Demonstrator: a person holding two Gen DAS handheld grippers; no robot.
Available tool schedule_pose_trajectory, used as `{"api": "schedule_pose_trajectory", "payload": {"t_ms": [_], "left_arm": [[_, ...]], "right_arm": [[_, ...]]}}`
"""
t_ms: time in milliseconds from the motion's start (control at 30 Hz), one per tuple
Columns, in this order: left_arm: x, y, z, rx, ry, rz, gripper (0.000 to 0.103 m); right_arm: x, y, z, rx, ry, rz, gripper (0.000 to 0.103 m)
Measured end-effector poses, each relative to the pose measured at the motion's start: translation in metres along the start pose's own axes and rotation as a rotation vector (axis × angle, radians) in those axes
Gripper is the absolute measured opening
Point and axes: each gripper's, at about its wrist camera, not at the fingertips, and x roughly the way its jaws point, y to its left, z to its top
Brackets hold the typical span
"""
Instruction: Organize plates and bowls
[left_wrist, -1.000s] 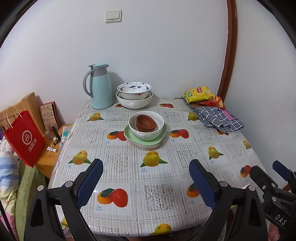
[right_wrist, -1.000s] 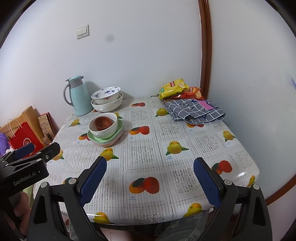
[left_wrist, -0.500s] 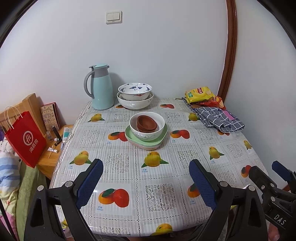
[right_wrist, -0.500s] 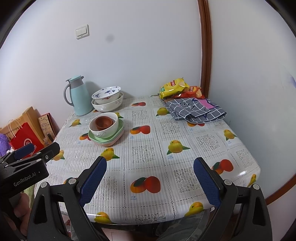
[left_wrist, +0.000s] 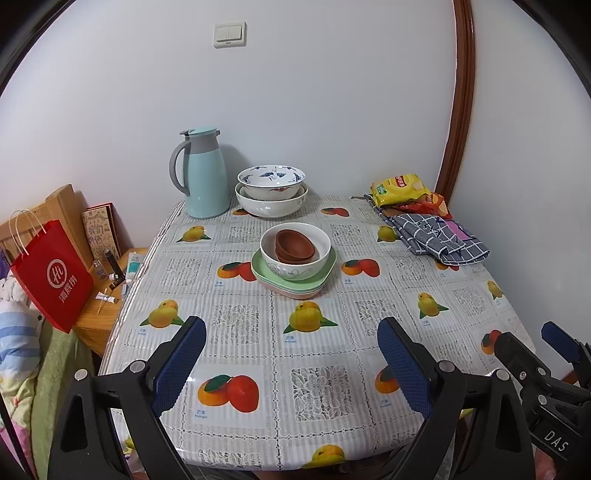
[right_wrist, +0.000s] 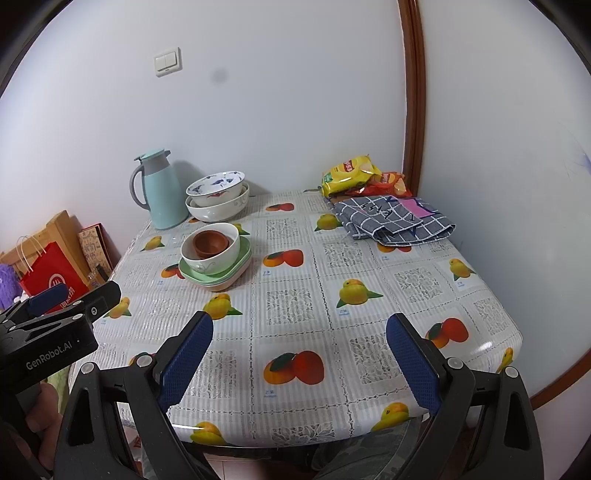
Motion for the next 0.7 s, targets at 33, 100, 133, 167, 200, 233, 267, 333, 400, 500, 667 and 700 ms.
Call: {"api": "schedule_pose_trajectory", "payload": {"t_ms": [33, 100, 133, 167, 200, 233, 267, 333, 400, 500, 667, 700], "left_arm": [[-0.0001, -0.0001, 0.0001, 0.001, 0.000, -0.001, 0.094], [-0.0005, -0.0005, 0.0001, 0.001, -0.002, -0.001, 0.094], [-0.0004, -0.0005, 0.0003, 0.001, -0.002, -0.002, 0.094], [0.0000, -0.0006, 0.0004, 0.001, -0.001, -0.001, 0.094], [-0.0006, -0.0009, 0.0000, 0.001, -0.002, -0.001, 0.094], [-0.0007, -0.0009, 0.0000, 0.001, -0.002, -0.001, 0.094], [-0.0008, -0.0008, 0.0000, 0.001, -0.002, -0.001, 0.094], [-0.0011, -0.0008, -0.0001, -0.001, -0.004, -0.002, 0.094], [-0.0009, -0.0007, -0.0001, -0.001, -0.004, -0.001, 0.094], [-0.0010, -0.0010, 0.0000, -0.002, -0.004, 0.001, 0.094], [-0.0010, -0.0012, -0.0001, 0.001, -0.004, 0.001, 0.094], [-0.0011, -0.0015, -0.0002, 0.000, -0.004, 0.002, 0.094]], "right_arm": [[-0.0003, -0.0001, 0.0003, 0.001, 0.000, 0.002, 0.094], [-0.0012, -0.0002, 0.0004, 0.003, -0.001, 0.003, 0.094], [-0.0012, -0.0003, 0.0005, 0.002, -0.002, 0.004, 0.094], [-0.0016, -0.0002, 0.0006, 0.002, -0.003, 0.005, 0.094], [-0.0014, -0.0003, 0.0005, 0.001, -0.002, 0.005, 0.094], [-0.0016, -0.0007, 0.0007, 0.002, -0.002, 0.005, 0.094], [-0.0016, -0.0007, 0.0007, 0.002, -0.003, 0.006, 0.094], [-0.0023, -0.0009, 0.0007, 0.002, -0.004, 0.006, 0.094], [-0.0021, -0.0010, 0.0007, 0.002, -0.004, 0.007, 0.094], [-0.0026, -0.0011, 0.0006, 0.002, -0.003, 0.006, 0.094], [-0.0029, -0.0006, 0.0014, 0.004, -0.006, 0.006, 0.094], [-0.0030, -0.0003, 0.0019, 0.004, -0.006, 0.006, 0.094]]}}
